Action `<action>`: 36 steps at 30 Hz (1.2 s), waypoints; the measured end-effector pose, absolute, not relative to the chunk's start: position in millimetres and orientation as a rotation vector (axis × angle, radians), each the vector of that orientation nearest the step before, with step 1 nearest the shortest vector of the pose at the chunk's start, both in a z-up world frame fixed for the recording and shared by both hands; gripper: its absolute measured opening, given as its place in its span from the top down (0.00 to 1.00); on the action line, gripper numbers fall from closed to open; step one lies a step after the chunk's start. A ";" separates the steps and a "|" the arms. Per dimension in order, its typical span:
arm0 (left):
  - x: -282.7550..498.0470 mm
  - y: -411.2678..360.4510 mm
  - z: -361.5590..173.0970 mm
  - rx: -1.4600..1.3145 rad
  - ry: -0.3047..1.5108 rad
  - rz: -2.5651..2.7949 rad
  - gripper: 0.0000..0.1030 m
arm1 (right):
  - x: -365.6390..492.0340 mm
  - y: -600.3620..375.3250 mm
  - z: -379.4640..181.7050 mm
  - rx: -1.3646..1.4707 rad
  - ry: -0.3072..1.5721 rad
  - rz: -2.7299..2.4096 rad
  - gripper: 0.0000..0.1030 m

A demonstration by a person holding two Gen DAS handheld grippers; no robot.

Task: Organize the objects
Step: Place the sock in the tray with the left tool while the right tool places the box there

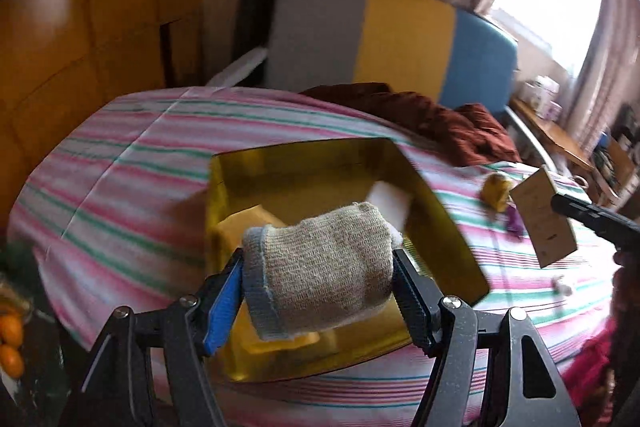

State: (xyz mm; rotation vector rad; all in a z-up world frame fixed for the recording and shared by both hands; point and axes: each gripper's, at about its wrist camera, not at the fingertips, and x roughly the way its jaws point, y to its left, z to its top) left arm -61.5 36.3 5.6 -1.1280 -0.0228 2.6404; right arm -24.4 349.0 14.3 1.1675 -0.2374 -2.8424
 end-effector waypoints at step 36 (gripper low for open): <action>-73.8 16.1 -20.2 -1.132 -0.088 2.695 0.31 | -107.2 200.0 1.5 1.215 -0.130 -2.703 0.48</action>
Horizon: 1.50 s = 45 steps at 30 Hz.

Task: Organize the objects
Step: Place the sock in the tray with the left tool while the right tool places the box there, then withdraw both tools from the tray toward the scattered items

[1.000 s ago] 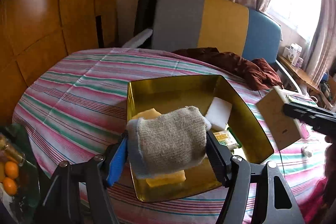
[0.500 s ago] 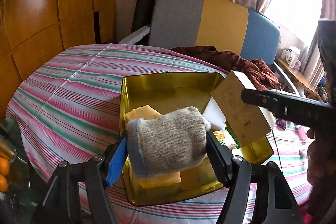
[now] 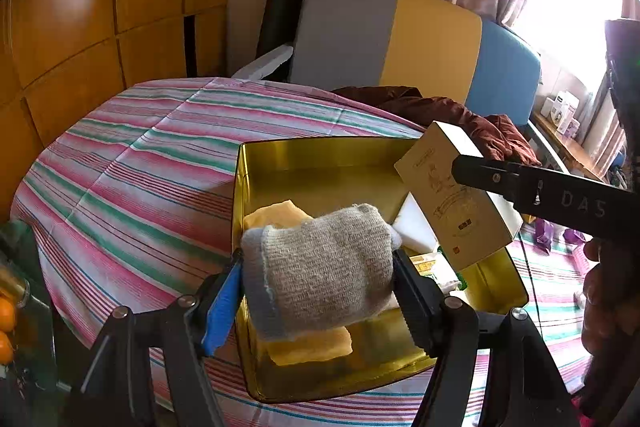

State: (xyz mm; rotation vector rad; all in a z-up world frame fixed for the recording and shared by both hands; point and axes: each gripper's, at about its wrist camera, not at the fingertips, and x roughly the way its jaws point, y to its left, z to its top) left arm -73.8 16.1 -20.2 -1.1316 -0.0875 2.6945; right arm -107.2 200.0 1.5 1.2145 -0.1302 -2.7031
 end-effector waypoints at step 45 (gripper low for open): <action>-33.7 38.7 2.6 -0.977 0.046 2.744 0.06 | -52.6 218.1 -8.3 1.183 -0.190 -2.824 0.32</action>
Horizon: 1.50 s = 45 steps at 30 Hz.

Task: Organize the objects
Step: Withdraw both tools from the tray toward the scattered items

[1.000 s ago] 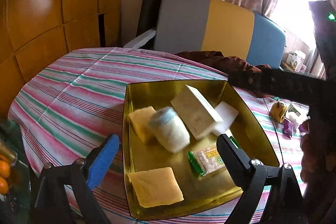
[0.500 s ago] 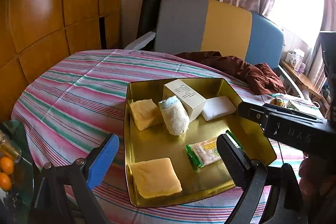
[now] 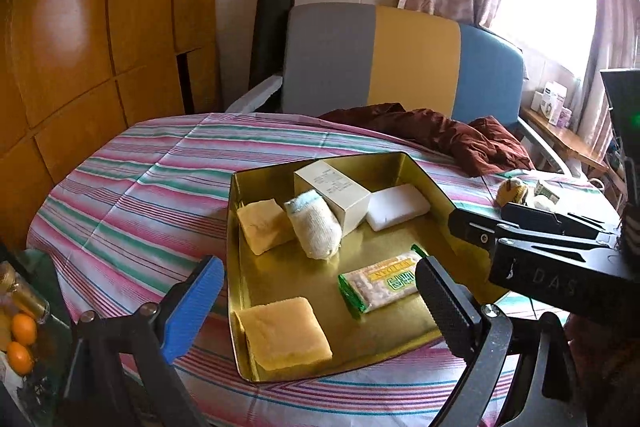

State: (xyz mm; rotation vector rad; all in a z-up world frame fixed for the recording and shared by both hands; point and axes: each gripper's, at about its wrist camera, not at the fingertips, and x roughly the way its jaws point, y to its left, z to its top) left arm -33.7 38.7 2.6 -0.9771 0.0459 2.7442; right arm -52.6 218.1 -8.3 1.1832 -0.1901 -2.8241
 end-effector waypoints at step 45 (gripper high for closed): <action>-30.0 203.8 12.5 -0.894 0.352 2.354 0.08 | 4.2 543.2 -42.6 1.350 -0.929 -3.218 0.32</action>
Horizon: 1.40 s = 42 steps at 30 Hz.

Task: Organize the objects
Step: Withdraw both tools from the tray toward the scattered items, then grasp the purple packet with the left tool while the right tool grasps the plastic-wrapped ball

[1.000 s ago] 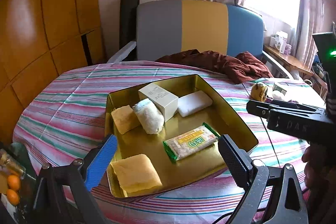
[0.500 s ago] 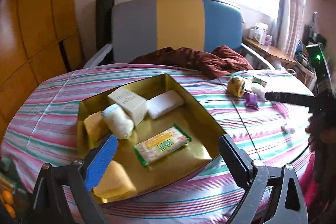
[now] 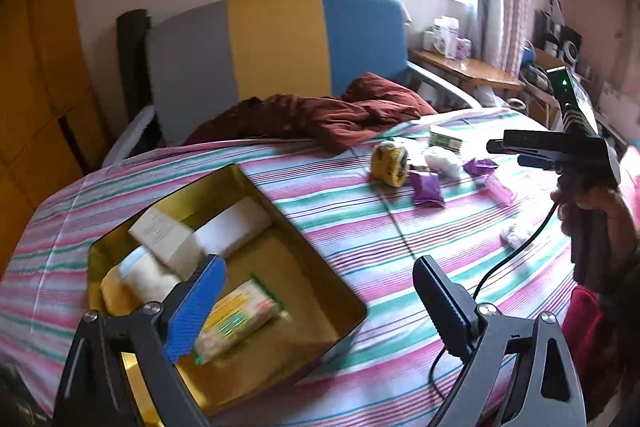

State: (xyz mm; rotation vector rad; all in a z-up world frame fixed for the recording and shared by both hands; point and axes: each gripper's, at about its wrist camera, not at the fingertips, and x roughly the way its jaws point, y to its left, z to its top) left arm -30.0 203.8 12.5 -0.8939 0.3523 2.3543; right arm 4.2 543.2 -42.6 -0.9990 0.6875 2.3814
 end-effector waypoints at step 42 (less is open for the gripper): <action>-103.0 438.7 -107.6 -1.216 0.489 2.044 0.63 | 45.7 609.9 -72.4 -0.926 1.095 2.129 0.32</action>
